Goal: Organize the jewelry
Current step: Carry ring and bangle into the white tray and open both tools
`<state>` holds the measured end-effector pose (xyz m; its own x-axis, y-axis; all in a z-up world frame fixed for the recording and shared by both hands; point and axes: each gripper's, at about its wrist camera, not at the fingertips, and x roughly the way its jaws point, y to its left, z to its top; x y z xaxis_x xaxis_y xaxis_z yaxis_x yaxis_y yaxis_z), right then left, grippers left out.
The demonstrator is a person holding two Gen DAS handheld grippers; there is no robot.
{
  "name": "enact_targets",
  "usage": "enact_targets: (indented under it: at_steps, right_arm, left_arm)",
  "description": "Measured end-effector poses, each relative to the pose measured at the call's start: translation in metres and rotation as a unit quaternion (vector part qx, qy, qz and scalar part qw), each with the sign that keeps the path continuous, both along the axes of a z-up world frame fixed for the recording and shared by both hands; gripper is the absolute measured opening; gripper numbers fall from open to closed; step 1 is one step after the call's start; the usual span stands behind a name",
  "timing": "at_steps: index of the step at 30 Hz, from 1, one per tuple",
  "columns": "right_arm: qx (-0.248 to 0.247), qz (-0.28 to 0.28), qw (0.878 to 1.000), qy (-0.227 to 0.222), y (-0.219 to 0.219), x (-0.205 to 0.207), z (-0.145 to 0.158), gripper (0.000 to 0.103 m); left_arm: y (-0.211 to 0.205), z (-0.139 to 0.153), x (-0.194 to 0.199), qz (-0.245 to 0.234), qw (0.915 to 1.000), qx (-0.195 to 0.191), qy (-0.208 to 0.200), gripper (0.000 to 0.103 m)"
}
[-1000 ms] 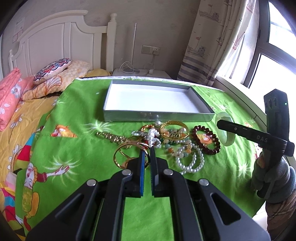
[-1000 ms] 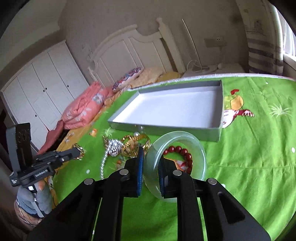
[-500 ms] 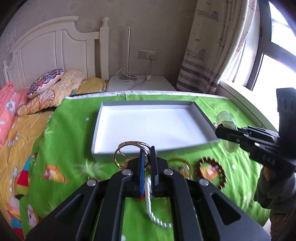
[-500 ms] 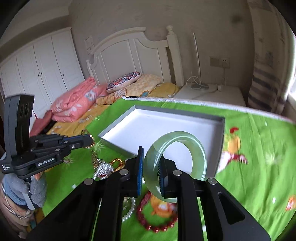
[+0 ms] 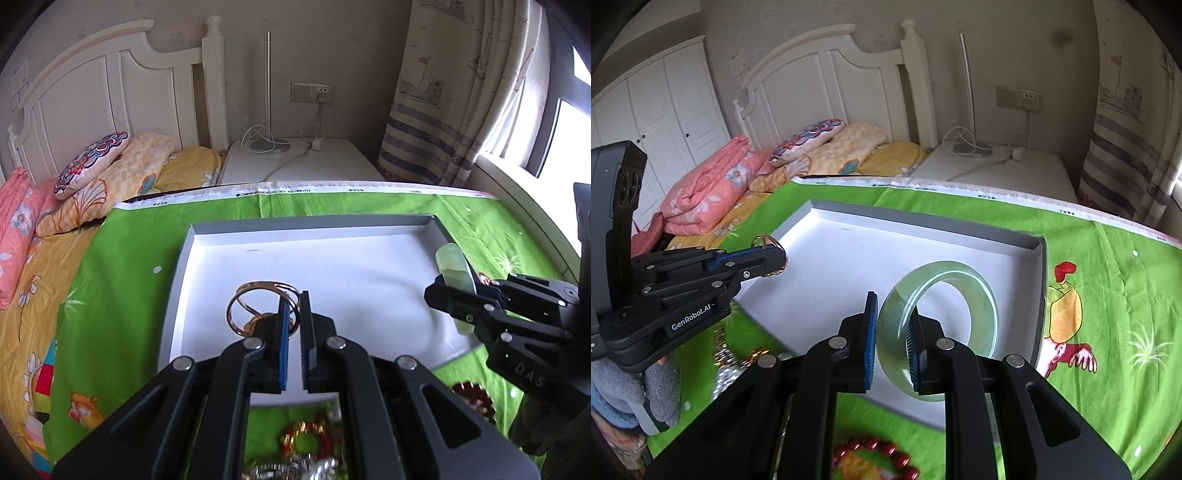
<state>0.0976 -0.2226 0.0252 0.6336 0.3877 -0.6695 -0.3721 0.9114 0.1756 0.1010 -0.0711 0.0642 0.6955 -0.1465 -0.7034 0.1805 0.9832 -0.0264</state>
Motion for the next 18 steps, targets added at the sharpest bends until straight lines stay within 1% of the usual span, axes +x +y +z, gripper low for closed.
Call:
enact_targets:
  at_steps: [4,6,7,8,9,10,11,12,15,16,18]
  right_arm:
    - [0.001,-0.006,1.0,0.013,0.002,0.014,-0.009,0.017]
    - [-0.01,-0.009,1.0,0.016,0.007,0.016,-0.01,0.018]
    - [-0.014,-0.011,1.0,0.016,0.009,0.014,-0.01,0.02]
    - [-0.014,-0.011,1.0,0.014,0.01,0.013,-0.01,0.027]
    - [-0.013,-0.012,1.0,0.015,0.01,0.011,-0.008,0.034]
    - [-0.009,-0.012,1.0,0.014,0.01,0.008,-0.007,0.056]
    - [-0.004,-0.013,1.0,0.007,0.008,0.004,-0.005,0.07]
    - [-0.001,-0.011,1.0,0.001,0.007,0.0,-0.003,0.07]
    - [0.003,-0.009,1.0,-0.011,0.001,-0.015,0.005,0.07]
    - [0.009,-0.008,1.0,-0.015,-0.002,-0.022,0.008,0.07]
    - [0.021,-0.012,0.999,-0.023,-0.011,-0.038,0.014,0.07]
  left_arm:
    - [0.0,-0.009,0.014,0.011,0.9999,0.009,0.009,0.005]
    - [0.002,-0.016,0.022,0.02,0.9996,0.012,0.017,0.007]
    - [0.004,-0.018,0.023,0.025,0.9994,0.013,0.019,0.014]
    - [0.006,-0.022,0.024,0.031,0.9992,0.012,0.024,0.032]
    - [0.008,-0.023,0.023,0.033,0.9991,0.01,0.025,0.045]
    - [0.011,-0.023,0.02,0.039,0.999,0.009,0.018,0.068]
    - [0.014,-0.023,0.015,0.044,0.9989,0.011,0.008,0.075]
    - [0.017,-0.022,0.011,0.045,0.9989,0.013,0.0,0.075]
    - [0.024,-0.02,0.002,0.048,0.9987,0.016,0.002,0.075]
    - [0.026,-0.018,-0.001,0.051,0.9986,0.015,0.001,0.076]
    - [0.036,-0.012,-0.014,0.057,0.9984,0.003,0.002,0.082]
